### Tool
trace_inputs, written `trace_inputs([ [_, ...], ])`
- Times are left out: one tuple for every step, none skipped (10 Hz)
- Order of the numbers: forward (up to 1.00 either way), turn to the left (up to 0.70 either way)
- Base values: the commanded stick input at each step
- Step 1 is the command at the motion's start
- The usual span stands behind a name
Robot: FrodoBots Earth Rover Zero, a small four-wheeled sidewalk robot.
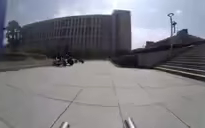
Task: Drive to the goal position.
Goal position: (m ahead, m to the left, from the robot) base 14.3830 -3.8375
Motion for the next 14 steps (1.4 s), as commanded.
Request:
trace_inputs([
  [0.85,-0.03],
  [0.85,-0.14],
  [0.85,-0.34],
  [0.85,-0.34],
  [0.85,-0.34],
  [0.85,-0.34],
  [0.85,-0.34],
  [0.85,-0.30],
  [0.85,0.00],
  [0.85,0.00],
  [0.85,0.00],
  [0.85,0.00],
  [0.85,0.00],
  [0.85,0.00],
])
